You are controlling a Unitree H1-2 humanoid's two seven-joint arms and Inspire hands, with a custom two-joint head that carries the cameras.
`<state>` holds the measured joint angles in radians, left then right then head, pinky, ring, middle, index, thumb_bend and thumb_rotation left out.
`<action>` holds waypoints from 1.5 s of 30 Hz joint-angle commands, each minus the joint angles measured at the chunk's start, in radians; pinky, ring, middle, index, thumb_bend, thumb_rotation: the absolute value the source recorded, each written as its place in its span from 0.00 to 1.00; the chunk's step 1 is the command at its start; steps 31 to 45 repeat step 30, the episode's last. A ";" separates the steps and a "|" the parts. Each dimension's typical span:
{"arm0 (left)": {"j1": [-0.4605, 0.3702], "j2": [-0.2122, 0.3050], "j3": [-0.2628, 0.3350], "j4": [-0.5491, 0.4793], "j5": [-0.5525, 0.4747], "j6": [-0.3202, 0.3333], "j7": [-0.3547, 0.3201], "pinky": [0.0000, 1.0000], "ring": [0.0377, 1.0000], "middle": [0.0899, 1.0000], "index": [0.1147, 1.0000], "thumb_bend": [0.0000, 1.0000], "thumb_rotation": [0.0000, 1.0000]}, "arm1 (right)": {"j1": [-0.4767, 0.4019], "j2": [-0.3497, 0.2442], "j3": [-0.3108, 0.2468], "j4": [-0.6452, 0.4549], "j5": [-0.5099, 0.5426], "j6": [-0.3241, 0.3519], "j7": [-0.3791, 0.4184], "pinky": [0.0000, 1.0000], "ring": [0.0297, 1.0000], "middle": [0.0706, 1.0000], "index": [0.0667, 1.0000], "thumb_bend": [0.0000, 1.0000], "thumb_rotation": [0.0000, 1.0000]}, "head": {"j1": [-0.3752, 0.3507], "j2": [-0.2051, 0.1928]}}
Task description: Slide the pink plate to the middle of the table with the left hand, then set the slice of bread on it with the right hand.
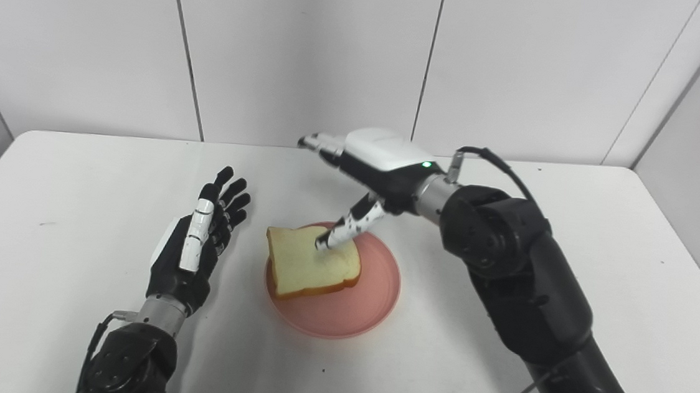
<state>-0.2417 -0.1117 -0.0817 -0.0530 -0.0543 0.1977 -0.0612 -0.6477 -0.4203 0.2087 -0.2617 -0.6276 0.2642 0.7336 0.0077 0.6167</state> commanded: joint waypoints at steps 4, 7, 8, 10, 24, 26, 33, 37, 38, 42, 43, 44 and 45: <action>-0.020 0.010 0.000 -0.027 -0.011 -0.054 -0.014 0.99 0.96 0.97 0.98 0.73 0.99 | 0.120 0.076 -0.098 -0.021 0.051 0.098 -0.155 0.83 0.97 1.00 1.00 0.93 0.85 | -0.003 -0.015; -0.017 0.016 0.000 -0.016 -0.011 -0.073 -0.016 0.99 0.96 0.97 0.98 0.72 1.00 | 0.188 0.121 -0.132 -0.033 0.086 0.143 -0.204 0.88 0.99 1.00 1.00 0.86 0.98 | 0.001 -0.025; -0.017 0.017 0.000 -0.013 -0.011 -0.077 -0.016 0.99 0.96 0.97 0.97 0.72 1.00 | 0.205 0.133 -0.139 -0.037 0.097 0.152 -0.219 0.90 1.00 1.00 1.00 0.84 0.99 | 0.001 -0.025; -0.012 0.020 -0.002 -0.015 -0.009 -0.078 -0.016 0.99 0.96 0.97 0.97 0.72 1.00 | 0.268 0.185 -0.174 -0.025 0.157 0.110 -0.293 0.93 1.00 1.00 1.00 0.82 1.00 | 0.002 -0.031; -0.002 0.042 -0.010 0.036 -0.003 -0.159 -0.035 0.96 0.96 0.97 0.96 0.71 1.00 | 0.445 0.433 -0.278 0.118 0.487 -0.222 -0.639 1.00 1.00 1.00 1.00 0.75 1.00 | -0.007 -0.076; 0.000 0.046 -0.010 0.037 -0.004 -0.163 -0.043 0.97 0.96 0.97 0.97 0.69 1.00 | 0.454 0.443 -0.280 0.125 0.511 -0.239 -0.657 1.00 1.00 1.00 1.00 0.71 1.00 | -0.007 -0.081; 0.001 0.053 -0.008 0.058 -0.017 -0.186 -0.061 0.98 0.97 0.99 0.99 0.67 1.00 | 0.472 0.446 -0.269 0.143 0.530 -0.268 -0.682 1.00 1.00 1.00 1.00 0.66 1.00 | 0.003 -0.096; 0.001 0.053 -0.008 0.058 -0.017 -0.186 -0.061 0.98 0.97 0.99 0.99 0.67 1.00 | 0.472 0.446 -0.269 0.143 0.530 -0.268 -0.682 1.00 1.00 1.00 1.00 0.66 1.00 | 0.003 -0.096; 0.001 0.053 -0.008 0.058 -0.017 -0.186 -0.061 0.98 0.97 0.99 0.99 0.67 1.00 | 0.472 0.446 -0.269 0.143 0.530 -0.268 -0.682 1.00 1.00 1.00 1.00 0.66 1.00 | 0.003 -0.096; 0.001 0.053 -0.008 0.058 -0.017 -0.186 -0.061 0.98 0.97 0.99 0.99 0.67 1.00 | 0.472 0.446 -0.269 0.143 0.530 -0.268 -0.682 1.00 1.00 1.00 1.00 0.66 1.00 | 0.003 -0.096; 0.001 0.053 -0.008 0.058 -0.017 -0.186 -0.061 0.98 0.97 0.99 0.99 0.67 1.00 | 0.472 0.446 -0.269 0.143 0.530 -0.268 -0.682 1.00 1.00 1.00 1.00 0.66 1.00 | 0.003 -0.096; 0.001 0.053 -0.008 0.058 -0.017 -0.186 -0.061 0.98 0.97 0.99 0.99 0.67 1.00 | 0.472 0.446 -0.269 0.143 0.530 -0.268 -0.682 1.00 1.00 1.00 1.00 0.66 1.00 | 0.003 -0.096; 0.001 0.053 -0.008 0.058 -0.017 -0.186 -0.061 0.98 0.97 0.99 0.99 0.67 1.00 | 0.472 0.446 -0.269 0.143 0.530 -0.268 -0.682 1.00 1.00 1.00 1.00 0.66 1.00 | 0.003 -0.096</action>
